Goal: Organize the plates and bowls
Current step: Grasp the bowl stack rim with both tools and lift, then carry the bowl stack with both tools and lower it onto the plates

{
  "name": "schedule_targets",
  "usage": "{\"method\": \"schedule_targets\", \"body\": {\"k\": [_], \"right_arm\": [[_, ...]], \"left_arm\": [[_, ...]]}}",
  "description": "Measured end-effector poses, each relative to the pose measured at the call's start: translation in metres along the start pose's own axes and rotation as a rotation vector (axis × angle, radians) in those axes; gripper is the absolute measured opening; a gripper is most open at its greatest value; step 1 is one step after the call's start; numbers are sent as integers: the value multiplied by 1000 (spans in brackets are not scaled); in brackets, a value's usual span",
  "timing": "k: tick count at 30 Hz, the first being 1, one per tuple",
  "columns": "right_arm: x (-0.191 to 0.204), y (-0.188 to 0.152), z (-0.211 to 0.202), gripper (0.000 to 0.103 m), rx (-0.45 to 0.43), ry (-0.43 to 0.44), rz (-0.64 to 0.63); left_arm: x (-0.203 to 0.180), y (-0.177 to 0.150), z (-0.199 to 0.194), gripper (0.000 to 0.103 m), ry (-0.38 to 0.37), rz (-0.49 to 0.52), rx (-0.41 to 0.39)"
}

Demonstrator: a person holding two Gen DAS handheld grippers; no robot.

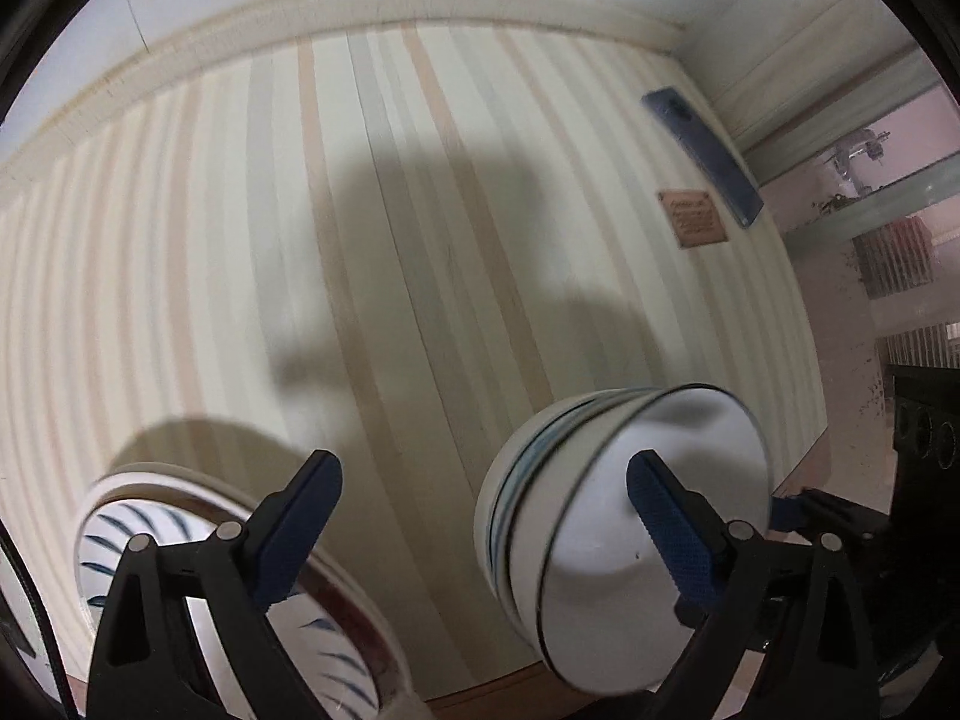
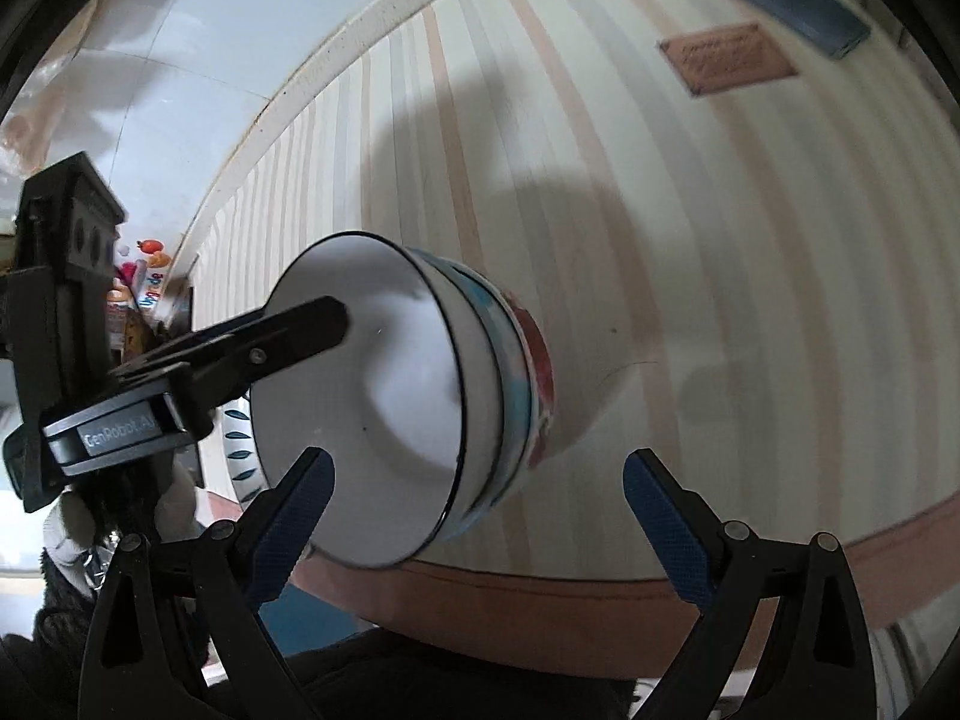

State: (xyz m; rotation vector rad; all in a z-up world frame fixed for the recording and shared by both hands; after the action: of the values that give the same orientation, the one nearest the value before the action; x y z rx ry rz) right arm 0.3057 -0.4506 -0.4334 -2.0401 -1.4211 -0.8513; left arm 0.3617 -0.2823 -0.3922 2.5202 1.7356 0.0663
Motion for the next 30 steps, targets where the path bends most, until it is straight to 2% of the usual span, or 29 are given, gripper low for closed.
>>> {"method": "schedule_targets", "body": {"k": [4,7,11,14,16,17,18,24,30], "right_arm": [[-11,4,14,99,-9,85,31],[-16,6,25,99,13,120,41],[-23,12,35,99,33,132,50],[-23,14,38,97,23,166,52],[-26,16,43,89,31,191,81],[-27,17,46,85,33,206,93],[-28,18,48,77,36,217,101],[-30,22,54,61,27,217,112],[-31,26,55,61,13,219,125]], "left_arm": [[-3,0,16,97,-31,-1,52],[-8,-1,20,97,-54,8,62],[-12,-1,27,88,-103,-8,92],[-14,-3,29,87,-136,-19,106],[-16,-4,30,82,-166,-24,113],[-17,-3,29,75,-187,-32,116],[-18,-4,28,70,-211,-37,119],[-17,-6,24,69,-201,-79,103],[-16,-9,23,66,-186,-111,100]]}}
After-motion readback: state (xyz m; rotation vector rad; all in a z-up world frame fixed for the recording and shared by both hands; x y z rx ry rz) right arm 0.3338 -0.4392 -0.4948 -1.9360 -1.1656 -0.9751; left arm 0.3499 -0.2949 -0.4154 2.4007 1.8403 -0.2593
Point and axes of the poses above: each gripper's, at about its wrist camera, not at the fingertips, and z roughly the way its jaws point, x to its left, y to its top, the point moved 3 cm from there along z, roughly the way its jaws point, and after that the axes turned 14 degrees about y, right-handed, at the moved point
